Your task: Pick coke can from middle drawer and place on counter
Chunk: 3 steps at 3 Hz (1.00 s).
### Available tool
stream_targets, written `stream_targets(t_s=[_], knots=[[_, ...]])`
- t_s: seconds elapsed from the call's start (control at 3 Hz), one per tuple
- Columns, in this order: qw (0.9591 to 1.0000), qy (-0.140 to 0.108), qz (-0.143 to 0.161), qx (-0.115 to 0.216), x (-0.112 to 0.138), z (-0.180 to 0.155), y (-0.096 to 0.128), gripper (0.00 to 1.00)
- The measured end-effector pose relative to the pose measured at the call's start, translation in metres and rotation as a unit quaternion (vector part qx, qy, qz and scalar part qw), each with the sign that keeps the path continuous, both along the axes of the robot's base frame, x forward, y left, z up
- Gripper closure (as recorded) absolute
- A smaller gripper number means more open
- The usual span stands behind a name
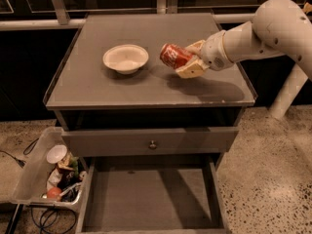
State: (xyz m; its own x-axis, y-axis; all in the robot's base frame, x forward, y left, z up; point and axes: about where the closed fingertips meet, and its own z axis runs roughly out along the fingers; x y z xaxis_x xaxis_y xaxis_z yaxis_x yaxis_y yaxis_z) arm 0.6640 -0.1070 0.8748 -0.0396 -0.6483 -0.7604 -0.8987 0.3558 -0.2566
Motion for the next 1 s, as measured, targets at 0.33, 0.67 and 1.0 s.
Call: stream_targets(t_s=[0.33, 0.67, 1.0], knots=[[1.0000, 0.000, 0.000, 0.000, 0.0000, 0.0000, 0.0000, 0.36], [1.0000, 0.000, 0.000, 0.000, 0.0000, 0.0000, 0.0001, 0.11], [1.0000, 0.000, 0.000, 0.000, 0.0000, -0.0001, 0.0001, 0.00]])
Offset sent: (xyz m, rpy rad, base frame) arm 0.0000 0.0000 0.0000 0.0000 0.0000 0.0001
